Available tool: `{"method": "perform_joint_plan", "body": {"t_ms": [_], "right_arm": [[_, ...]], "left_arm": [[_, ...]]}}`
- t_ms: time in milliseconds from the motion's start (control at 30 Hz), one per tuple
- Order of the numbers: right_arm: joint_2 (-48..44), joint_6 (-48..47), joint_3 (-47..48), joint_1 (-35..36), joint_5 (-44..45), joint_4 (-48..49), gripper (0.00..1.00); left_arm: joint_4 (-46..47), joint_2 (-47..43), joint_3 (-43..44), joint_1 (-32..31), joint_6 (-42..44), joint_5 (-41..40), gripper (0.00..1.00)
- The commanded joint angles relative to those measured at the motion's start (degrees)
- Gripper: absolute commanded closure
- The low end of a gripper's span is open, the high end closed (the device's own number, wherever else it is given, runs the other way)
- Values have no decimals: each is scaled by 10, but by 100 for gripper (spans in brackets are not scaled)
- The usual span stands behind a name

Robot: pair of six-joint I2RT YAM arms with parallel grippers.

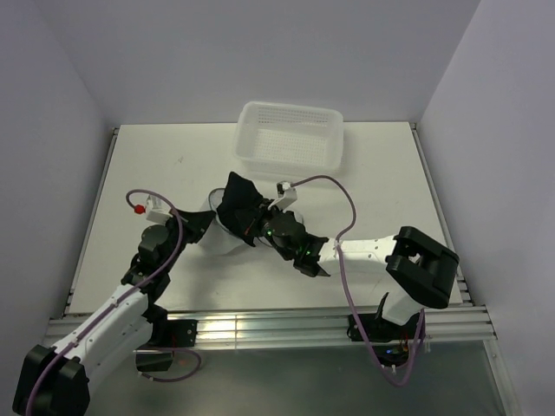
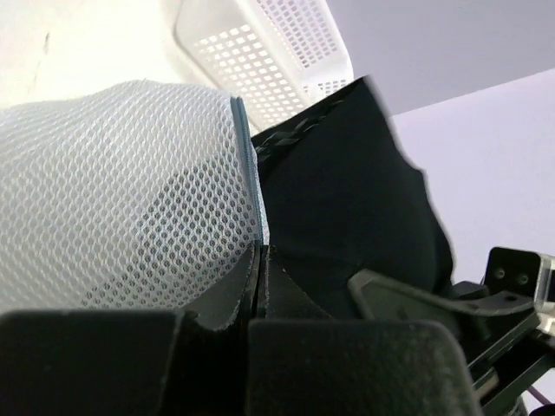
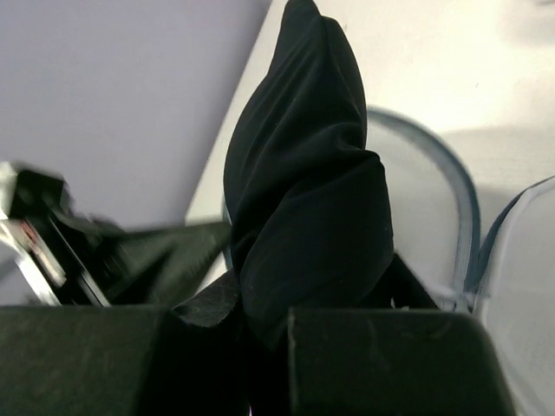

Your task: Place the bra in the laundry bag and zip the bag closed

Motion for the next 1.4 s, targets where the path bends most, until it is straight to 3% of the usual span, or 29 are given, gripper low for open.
{"method": "perform_joint_plan", "body": {"t_ms": [0, 167, 467, 700, 867, 1000, 1133, 1367], "right_arm": [[-6, -60, 25, 4, -53, -26, 100], [43, -110, 63, -17, -204, -72, 100], [90, -170, 129, -54, -352, -135, 100], [92, -126, 117, -100, -473, 25, 100], [-11, -104, -5, -105, -395, 85, 100], [-124, -129, -31, -107, -371, -37, 100], [-118, -157, 13, -107, -373, -164, 100], [-24, -134, 12, -118, -331, -170, 100]], "left_arm": [[14, 15, 68, 2, 56, 10, 100], [27, 53, 106, 2, 85, 68, 100], [106, 84, 75, 2, 72, 154, 100], [207, 84, 5, 2, 29, 201, 100], [250, 95, -22, 0, 11, 196, 100], [361, 201, 13, -53, -8, 209, 100], [440, 259, 21, -79, -39, 211, 100], [450, 234, -39, -83, -53, 189, 100]]}}
